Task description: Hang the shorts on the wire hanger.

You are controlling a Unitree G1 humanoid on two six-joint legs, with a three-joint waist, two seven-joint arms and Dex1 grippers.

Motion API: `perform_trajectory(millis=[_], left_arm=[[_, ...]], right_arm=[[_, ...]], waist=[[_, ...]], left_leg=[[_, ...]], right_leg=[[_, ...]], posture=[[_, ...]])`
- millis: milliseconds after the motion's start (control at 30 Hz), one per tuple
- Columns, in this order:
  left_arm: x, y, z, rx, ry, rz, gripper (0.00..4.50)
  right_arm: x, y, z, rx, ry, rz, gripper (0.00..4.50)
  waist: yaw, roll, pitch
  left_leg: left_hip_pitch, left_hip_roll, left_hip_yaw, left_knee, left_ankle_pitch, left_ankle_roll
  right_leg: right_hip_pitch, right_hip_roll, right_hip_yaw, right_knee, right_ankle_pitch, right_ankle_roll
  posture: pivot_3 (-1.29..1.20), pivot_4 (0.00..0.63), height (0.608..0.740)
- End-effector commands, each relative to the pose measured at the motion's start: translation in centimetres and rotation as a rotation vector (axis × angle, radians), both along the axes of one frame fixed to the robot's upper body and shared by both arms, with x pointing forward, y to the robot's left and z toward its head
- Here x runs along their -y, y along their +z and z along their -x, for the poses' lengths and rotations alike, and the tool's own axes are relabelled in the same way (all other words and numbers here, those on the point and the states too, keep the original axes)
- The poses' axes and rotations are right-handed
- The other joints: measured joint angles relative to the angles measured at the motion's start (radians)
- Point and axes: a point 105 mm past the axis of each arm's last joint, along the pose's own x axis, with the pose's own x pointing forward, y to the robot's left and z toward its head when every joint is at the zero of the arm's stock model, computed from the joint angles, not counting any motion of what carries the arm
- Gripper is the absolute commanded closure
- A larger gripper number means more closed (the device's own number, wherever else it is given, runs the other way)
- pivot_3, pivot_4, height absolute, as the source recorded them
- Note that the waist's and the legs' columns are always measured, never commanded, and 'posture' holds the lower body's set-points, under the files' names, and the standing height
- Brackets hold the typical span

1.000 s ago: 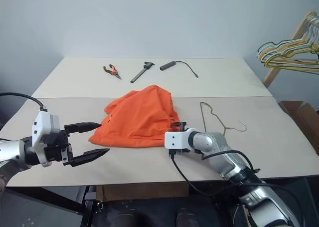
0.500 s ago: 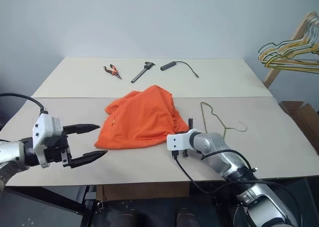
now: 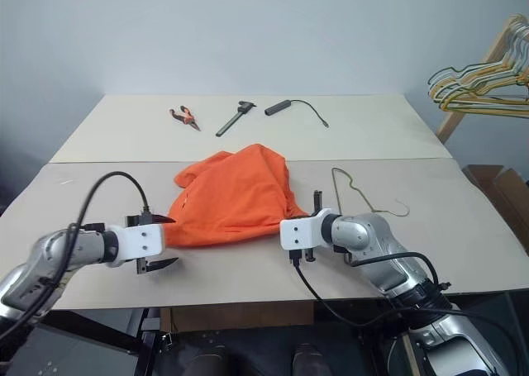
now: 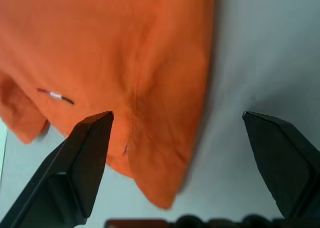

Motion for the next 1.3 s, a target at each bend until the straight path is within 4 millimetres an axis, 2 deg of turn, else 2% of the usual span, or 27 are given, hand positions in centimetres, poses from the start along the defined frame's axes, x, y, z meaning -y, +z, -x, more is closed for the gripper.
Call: perform_trajectory(millis=[33, 233, 433, 700, 733, 767, 1000, 1167, 1267, 1300], left_arm=[[0.3, -1.0, -1.2, 0.006, 0.009, -0.028, 0.56], [0.0, -1.1, -2.4, 0.042, 0.036, -0.026, 2.5], [-0.7, -0.6, -2.0, 0.031, 0.029, -0.022, 4.46], [-0.3, -0.9, -1.0, 0.004, 0.018, 0.006, 4.49], [-0.1, -1.0, -0.8, -0.002, 0.012, 0.006, 4.5], [0.0, -1.1, -0.7, -0.005, 0.009, 0.008, 4.5], [0.3, -1.1, -0.5, -0.014, 0.008, 0.017, 4.5], [0.1, -0.9, -0.5, -0.013, 0.009, 0.016, 4.5], [0.1, -0.8, -0.6, -0.01, 0.01, 0.016, 4.5], [0.1, -0.7, -0.6, -0.009, 0.01, 0.016, 4.5]], right_arm=[[-0.2, 2.4, 0.0, 0.067, 0.019, -0.039, 4.5], [0.2, 2.7, 0.3, 0.071, 0.017, -0.042, 4.5], [0.7, 1.9, 0.5, 0.063, 0.003, -0.028, 4.5], [1.1, -0.7, 0.3, 0.068, -0.021, 0.01, 4.5], [1.0, -0.8, 0.2, 0.072, -0.035, -0.002, 4.0], [1.0, -0.9, 0.1, 0.078, -0.046, -0.007, 3.77], [2.3, -2.4, -0.4, 0.106, -0.083, 0.063, 1.37], [3.0, -2.6, -0.5, 0.106, -0.109, 0.069, 1.37], [3.3, -2.5, -0.5, 0.114, -0.113, 0.069, 1.97], [3.3, -2.5, -0.5, 0.113, -0.114, 0.067, 2.36]], waist=[[0.0, 0.0, 0.0], [-0.005, 0.0, -0.001], [-0.017, 0.0, -0.002], [-0.032, 0.0, -0.002], [-0.032, 0.0, -0.002], [-0.032, 0.0, -0.002], [-0.032, 0.0, -0.002], [-0.032, 0.0, -0.002], [-0.032, 0.0, -0.002], [-0.032, 0.0, -0.002]], left_leg=[[0.0, 0.0, 0.0, 0.0, 0.0, 0.0], [0.001, 0.0, 0.0, 0.001, 0.0, 0.0], [0.0, 0.0, 0.0, 0.001, 0.0, 0.0], [-0.001, 0.0, 0.0, 0.001, 0.0, 0.0], [-0.001, 0.0, 0.0, 0.001, 0.0, 0.0], [-0.001, 0.0, 0.0, 0.001, 0.0, 0.0], [-0.001, 0.0, 0.0, 0.001, 0.0, 0.0], [0.0, 0.0, 0.0, 0.002, 0.0, 0.0], [0.0, 0.0, 0.0, 0.002, 0.0, 0.0], [0.0, 0.0, 0.0, 0.002, 0.0, 0.0]], right_leg=[[0.0, 0.0, 0.0, 0.001, 0.0, 0.0], [0.0, 0.0, 0.0, 0.001, 0.0, 0.0], [0.0, 0.0, 0.0, 0.002, 0.0, 0.0], [-0.002, 0.0, 0.0, 0.003, 0.0, 0.001], [-0.002, 0.0, 0.0, 0.003, 0.0, 0.0], [-0.002, 0.0, 0.0, 0.003, 0.0, 0.0], [-0.002, 0.0, 0.0, 0.004, 0.0, 0.0], [-0.001, 0.0, 0.0, 0.004, 0.0, 0.0], [-0.001, 0.0, 0.0, 0.004, 0.0, 0.0], [-0.001, 0.0, 0.0, 0.004, 0.0, 0.0]], posture=[[-0.04, 0.019, 0.74], [-0.06, 0.01, 0.74], [-0.07, 0.005, 0.74], [-0.06, 0.013, 0.74], [-0.06, 0.013, 0.74], [-0.06, 0.014, 0.74], [-0.06, 0.016, 0.74], [-0.06, 0.015, 0.74], [-0.06, 0.012, 0.74], [-0.06, 0.01, 0.74]])
